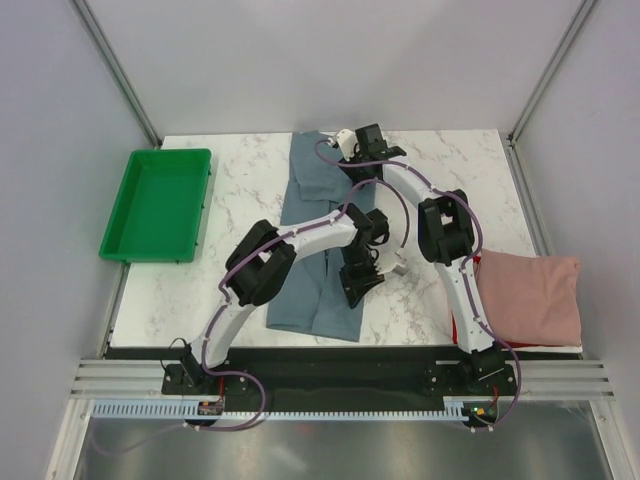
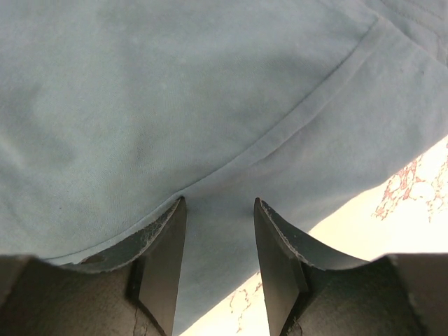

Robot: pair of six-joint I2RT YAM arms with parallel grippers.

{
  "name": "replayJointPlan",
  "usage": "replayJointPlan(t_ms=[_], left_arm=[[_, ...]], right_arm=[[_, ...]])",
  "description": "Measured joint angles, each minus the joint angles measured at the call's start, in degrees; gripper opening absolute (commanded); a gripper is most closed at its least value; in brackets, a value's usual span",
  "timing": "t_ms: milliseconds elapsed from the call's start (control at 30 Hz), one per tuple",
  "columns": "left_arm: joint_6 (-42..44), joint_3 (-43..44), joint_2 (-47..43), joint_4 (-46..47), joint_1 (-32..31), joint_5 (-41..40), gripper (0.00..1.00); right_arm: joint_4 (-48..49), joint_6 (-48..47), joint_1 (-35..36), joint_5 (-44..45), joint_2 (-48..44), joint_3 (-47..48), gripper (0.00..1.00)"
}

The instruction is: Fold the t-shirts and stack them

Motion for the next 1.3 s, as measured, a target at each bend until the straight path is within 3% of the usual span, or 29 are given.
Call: replayJointPlan(t_ms=[167, 433, 600, 733, 867, 967, 1100, 1200, 1300], left_arm=[[-0.83, 5.86, 3.19, -0.50, -2.73, 1.27, 0.26], [-1.66, 7.23, 3.72, 1.07, -5.53, 1.36, 0.26], [-3.76, 6.95, 2.75, 2.56, -7.08, -0.24, 0.36], [-6.78, 1.42, -4.76, 5.03, -8.48, -5.11, 0.46], [-11.47, -2.86, -21.09, 7.41, -7.96, -12.22, 0.50], [-16.87, -5.31, -33.88, 10.56, -3.32, -14.86, 0.49], [-28.74, -13.51, -44.83, 14.91, 11.58, -13.94, 0.48], [-37.53, -24.06, -46.60, 17.40, 22.47, -11.45, 0.47], [-44.39, -35.71, -46.49, 17.22, 28.50, -9.97, 0.47]], right_arm=[[0.02, -0.28, -0.46, -0.55, 0.02, 0.02, 0.52], [-0.20, -1.25, -0.28, -0.52, 0.02, 0.02, 0.51], [-0.52, -0.02, -0.48, -0.33, -0.24, 0.02, 0.52], [-0.26, 4.81, -1.55, -0.02, -4.68, -3.39, 0.55], [4.59, 13.20, -5.25, -0.15, -20.50, -17.59, 0.58], [7.13, 20.37, -8.63, -1.95, -34.32, -26.38, 0.58], [8.00, 31.58, -12.31, -9.79, -50.47, -37.31, 0.60], [6.93, 37.48, -13.51, -18.86, -56.33, -47.56, 0.61], [2.84, 41.62, -14.14, -27.04, -56.15, -59.65, 0.60]])
